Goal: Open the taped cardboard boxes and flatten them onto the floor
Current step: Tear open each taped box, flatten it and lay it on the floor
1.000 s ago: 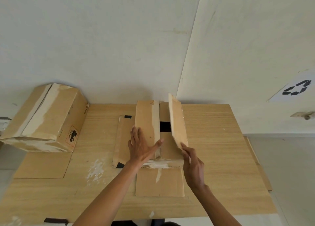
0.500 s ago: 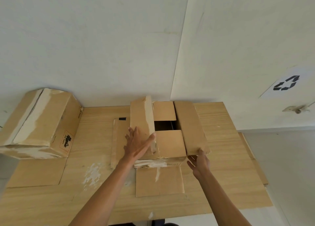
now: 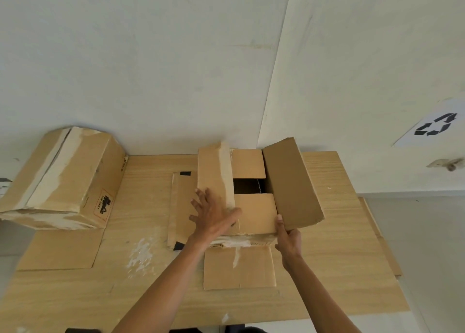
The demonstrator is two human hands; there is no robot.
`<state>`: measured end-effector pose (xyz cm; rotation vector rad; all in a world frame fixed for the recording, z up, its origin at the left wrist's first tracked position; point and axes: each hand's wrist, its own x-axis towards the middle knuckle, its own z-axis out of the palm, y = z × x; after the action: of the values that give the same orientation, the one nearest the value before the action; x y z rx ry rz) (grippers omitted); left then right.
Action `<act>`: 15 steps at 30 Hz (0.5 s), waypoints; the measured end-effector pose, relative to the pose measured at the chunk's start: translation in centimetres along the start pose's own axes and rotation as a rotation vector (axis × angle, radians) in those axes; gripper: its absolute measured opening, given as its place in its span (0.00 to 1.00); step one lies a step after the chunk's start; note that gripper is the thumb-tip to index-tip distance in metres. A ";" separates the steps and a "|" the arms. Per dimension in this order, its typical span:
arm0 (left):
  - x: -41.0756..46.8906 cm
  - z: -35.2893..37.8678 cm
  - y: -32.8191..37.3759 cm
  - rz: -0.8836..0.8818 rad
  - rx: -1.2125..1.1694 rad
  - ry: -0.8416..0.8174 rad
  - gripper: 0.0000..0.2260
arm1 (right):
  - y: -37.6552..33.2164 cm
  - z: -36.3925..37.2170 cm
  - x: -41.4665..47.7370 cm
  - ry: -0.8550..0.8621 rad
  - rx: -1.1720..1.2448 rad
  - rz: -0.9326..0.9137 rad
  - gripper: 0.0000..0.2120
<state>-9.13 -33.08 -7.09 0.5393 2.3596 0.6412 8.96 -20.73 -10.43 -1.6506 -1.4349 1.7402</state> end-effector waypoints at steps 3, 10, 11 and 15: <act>-0.5 -3.9 -1.7 0.137 -0.412 -0.124 0.31 | -0.2 -0.1 0.1 -0.036 0.050 0.030 0.14; -2.8 -8.0 -6.1 0.003 -1.230 -0.029 0.16 | -0.8 1.2 -0.2 -0.030 0.125 0.098 0.18; -2.6 -7.9 -7.5 -0.109 -1.338 0.027 0.14 | -0.8 1.0 -0.3 -0.039 0.134 0.088 0.19; -1.4 -5.9 -12.5 -0.438 -1.295 0.191 0.23 | -0.8 0.1 -0.1 -0.111 0.162 0.092 0.21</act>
<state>-14.70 -45.56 -9.41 -0.6052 1.6027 1.7661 8.61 -20.47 -9.74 -1.5800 -1.2434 1.9711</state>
